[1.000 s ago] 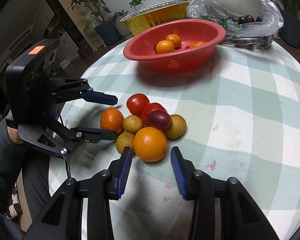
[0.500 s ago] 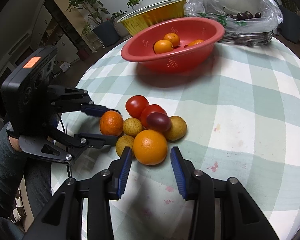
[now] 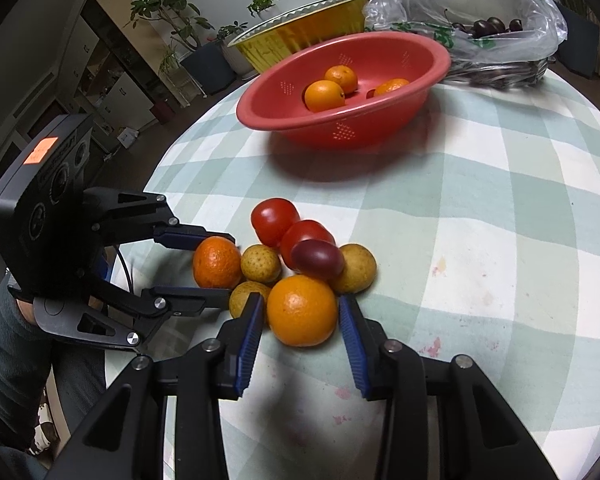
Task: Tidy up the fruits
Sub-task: 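Grasp a large orange with the left tool while the right tool grasps a tangerine, then carry the orange and tangerine in both tools over the red bowl, then open both tools to drop the orange and tangerine into the red bowl, then move both open tools back to the fruit pile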
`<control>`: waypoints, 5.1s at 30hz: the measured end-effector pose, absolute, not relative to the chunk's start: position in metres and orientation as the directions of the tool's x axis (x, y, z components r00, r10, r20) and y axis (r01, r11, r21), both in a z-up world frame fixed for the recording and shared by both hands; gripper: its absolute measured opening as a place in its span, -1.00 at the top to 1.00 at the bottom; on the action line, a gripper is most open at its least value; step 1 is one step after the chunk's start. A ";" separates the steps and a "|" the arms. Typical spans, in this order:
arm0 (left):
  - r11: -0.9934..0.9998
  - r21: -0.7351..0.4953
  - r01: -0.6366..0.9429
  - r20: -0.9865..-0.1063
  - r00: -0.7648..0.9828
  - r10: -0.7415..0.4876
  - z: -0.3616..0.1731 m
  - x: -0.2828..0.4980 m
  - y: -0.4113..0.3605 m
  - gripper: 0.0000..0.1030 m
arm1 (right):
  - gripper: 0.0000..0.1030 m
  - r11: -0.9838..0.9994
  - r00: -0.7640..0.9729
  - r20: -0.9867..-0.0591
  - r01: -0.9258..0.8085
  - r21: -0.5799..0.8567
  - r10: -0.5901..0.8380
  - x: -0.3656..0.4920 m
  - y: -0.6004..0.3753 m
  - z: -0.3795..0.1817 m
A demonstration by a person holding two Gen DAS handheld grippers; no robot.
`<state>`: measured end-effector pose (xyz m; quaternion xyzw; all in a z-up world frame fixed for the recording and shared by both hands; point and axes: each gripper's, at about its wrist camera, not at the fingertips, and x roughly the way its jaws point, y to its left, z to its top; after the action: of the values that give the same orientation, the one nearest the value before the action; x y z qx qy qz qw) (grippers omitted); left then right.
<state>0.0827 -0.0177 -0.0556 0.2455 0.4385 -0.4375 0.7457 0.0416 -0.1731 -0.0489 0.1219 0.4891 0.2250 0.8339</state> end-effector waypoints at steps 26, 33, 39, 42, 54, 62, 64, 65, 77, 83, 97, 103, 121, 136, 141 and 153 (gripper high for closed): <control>0.537 -0.031 0.843 -0.854 0.256 -0.452 -0.051 0.068 -0.011 0.29 | 0.26 0.860 0.405 -0.759 -0.246 0.447 0.510 0.019 -0.183 -0.049; 0.557 -0.045 0.829 -0.839 0.272 -0.472 -0.044 0.063 -0.009 0.29 | 0.26 0.859 0.404 -0.758 -0.244 0.450 0.512 0.013 -0.184 -0.049; 0.576 -0.060 0.815 -0.824 0.285 -0.490 -0.039 0.062 -0.006 0.29 | 0.26 0.858 0.410 -0.754 -0.240 0.454 0.514 0.010 -0.187 -0.046; 0.590 -0.068 0.804 -0.815 0.297 -0.497 -0.035 0.064 -0.004 0.29 | 0.26 0.857 0.418 -0.748 -0.238 0.457 0.516 0.007 -0.191 -0.042; 0.701 -0.086 0.708 -0.744 0.422 -0.518 0.005 0.109 0.009 0.29 | 0.26 0.876 0.514 -0.715 -0.199 0.439 0.474 0.025 -0.232 -0.008; 0.768 -0.105 0.632 -0.716 0.488 -0.500 0.026 0.156 0.001 0.29 | 0.26 0.894 0.594 -0.676 -0.199 0.402 0.436 0.057 -0.246 0.029; 0.779 -0.096 0.620 -0.720 0.497 -0.484 0.026 0.166 -0.006 0.29 | 0.26 0.898 0.609 -0.667 -0.209 0.387 0.429 0.071 -0.242 0.039; 0.781 -0.091 0.618 -0.724 0.498 -0.478 0.025 0.169 -0.009 0.29 | 0.26 0.900 0.613 -0.665 -0.212 0.382 0.427 0.077 -0.241 0.042; 0.806 -0.026 0.591 -0.775 0.497 -0.389 -0.006 0.202 -0.037 0.29 | 0.26 0.920 0.598 -0.701 -0.232 0.314 0.390 0.168 -0.213 0.035; 0.801 0.000 0.599 -0.803 0.477 -0.358 -0.020 0.213 -0.049 0.29 | 0.26 0.939 0.569 -0.747 -0.224 0.261 0.343 0.203 -0.201 0.014; 0.798 -0.001 0.603 -0.813 0.464 -0.352 -0.030 0.223 -0.057 0.28 | 0.26 0.957 0.538 -0.798 -0.239 0.166 0.272 0.233 -0.182 -0.016; 0.799 -0.004 0.601 -0.811 0.466 -0.354 -0.030 0.224 -0.058 -0.20 | 0.25 0.959 0.541 -0.801 -0.248 0.139 0.256 0.234 -0.177 -0.018; 0.828 -0.053 0.558 -0.743 0.532 -0.406 0.002 0.159 -0.019 -0.87 | -0.08 0.948 0.634 -0.704 -0.227 0.224 0.318 0.165 -0.213 0.022; 0.801 -0.032 0.598 -0.807 0.457 -0.374 -0.045 0.046 -0.037 -0.87 | -0.08 0.914 0.569 -0.717 -0.210 0.347 0.403 0.034 -0.230 -0.021; 0.821 -0.031 0.569 -0.807 0.470 -0.357 -0.052 0.041 -0.043 -0.87 | -0.08 0.907 0.552 -0.720 -0.227 0.356 0.421 0.020 -0.223 -0.029; 0.817 -0.046 0.575 -0.814 0.452 -0.364 -0.057 0.046 -0.052 -0.64 | -0.07 0.899 0.531 -0.726 -0.244 0.364 0.438 0.005 -0.216 -0.038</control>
<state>0.0460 -0.0515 -0.0568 0.1186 0.4433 -0.2781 0.8439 0.0048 -0.2159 -0.0380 0.1093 0.4428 0.1965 0.8680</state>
